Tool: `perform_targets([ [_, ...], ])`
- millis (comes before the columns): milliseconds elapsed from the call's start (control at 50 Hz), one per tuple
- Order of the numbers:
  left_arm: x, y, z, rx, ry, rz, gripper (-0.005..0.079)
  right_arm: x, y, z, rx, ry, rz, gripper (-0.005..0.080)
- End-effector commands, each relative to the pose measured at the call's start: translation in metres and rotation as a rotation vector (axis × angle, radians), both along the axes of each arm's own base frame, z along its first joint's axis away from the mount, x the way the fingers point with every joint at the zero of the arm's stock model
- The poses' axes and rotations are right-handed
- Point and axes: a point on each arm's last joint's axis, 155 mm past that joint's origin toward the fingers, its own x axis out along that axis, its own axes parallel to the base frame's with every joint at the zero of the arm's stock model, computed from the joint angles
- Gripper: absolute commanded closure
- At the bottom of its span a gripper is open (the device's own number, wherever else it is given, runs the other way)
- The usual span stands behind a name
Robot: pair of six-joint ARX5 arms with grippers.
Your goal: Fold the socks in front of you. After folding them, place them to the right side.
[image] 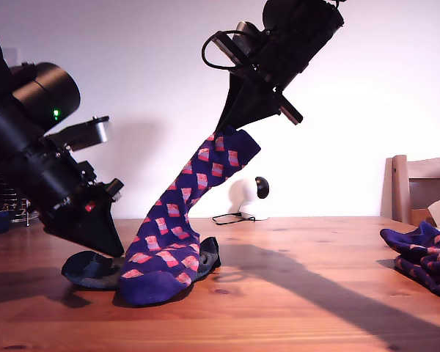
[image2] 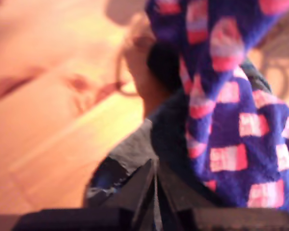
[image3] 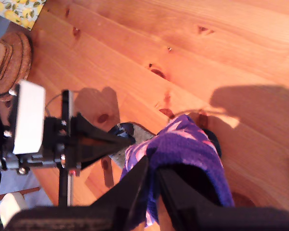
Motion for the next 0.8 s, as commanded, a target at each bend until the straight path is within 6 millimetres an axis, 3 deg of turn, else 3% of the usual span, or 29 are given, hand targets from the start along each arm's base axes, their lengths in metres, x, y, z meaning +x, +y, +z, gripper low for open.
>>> perform_targets([
  [0,-0.004,0.0,-0.011,0.005,0.029,-0.003,0.0764,0.004,0.0,-0.003,0.0,-0.002,0.0,0.0765],
  [380,-0.001,-0.001,-0.045,0.022,0.058,0.0,0.0764,0.002,0.001,-0.004,-0.001,0.007,0.003,0.0765],
  [660,0.028,0.012,-0.034,0.032,-0.053,0.057,0.0765,-0.008,0.015,0.003,0.05,0.022,0.048,0.0765],
  [780,0.036,0.023,-0.032,0.032,-0.066,0.089,0.0765,-0.01,0.024,0.016,0.072,0.007,0.064,0.0765],
])
